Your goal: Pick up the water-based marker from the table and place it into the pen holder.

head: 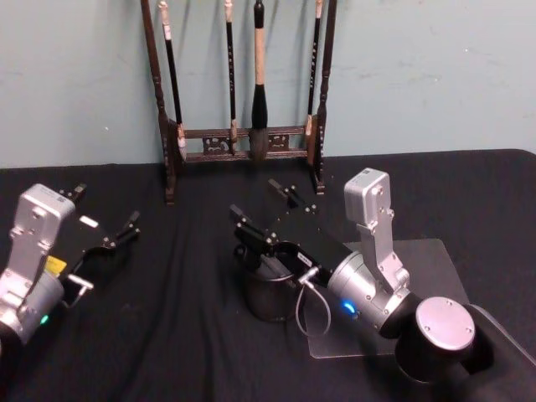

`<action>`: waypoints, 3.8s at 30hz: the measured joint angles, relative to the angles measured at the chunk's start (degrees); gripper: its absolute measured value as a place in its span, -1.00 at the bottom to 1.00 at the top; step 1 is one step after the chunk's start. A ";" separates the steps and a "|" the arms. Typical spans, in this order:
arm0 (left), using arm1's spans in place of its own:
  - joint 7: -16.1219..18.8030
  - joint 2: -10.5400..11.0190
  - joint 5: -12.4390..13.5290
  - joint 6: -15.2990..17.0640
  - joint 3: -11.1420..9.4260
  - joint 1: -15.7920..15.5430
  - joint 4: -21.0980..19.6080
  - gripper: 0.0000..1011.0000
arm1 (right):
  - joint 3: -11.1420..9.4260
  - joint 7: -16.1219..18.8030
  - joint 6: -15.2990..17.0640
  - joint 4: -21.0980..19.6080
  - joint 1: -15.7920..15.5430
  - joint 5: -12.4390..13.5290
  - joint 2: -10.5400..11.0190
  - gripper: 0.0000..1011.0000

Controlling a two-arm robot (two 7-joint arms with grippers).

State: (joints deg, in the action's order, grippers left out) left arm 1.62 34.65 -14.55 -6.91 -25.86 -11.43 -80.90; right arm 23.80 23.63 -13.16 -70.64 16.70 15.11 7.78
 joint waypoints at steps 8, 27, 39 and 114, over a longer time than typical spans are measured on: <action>0.00 0.00 0.00 0.00 0.00 0.00 0.00 1.00 | 0.00 0.00 0.00 0.00 -0.01 0.00 0.00 0.98; 0.00 0.00 0.00 0.00 0.00 0.00 0.00 1.00 | -1.51 -0.88 0.40 -1.62 -1.27 0.51 0.87 0.98; 0.00 0.00 0.00 0.00 0.00 0.00 0.00 1.00 | -3.66 -3.88 2.14 -4.07 -3.11 0.21 1.42 0.98; 0.00 0.00 0.00 0.00 0.00 0.00 0.00 1.00 | -10.43 -9.18 1.64 0.34 -6.33 -5.64 1.55 0.98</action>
State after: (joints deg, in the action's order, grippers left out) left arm 1.62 34.65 -14.55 -6.91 -25.87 -11.43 -80.90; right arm 13.37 14.45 -11.53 -70.30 10.38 9.47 9.33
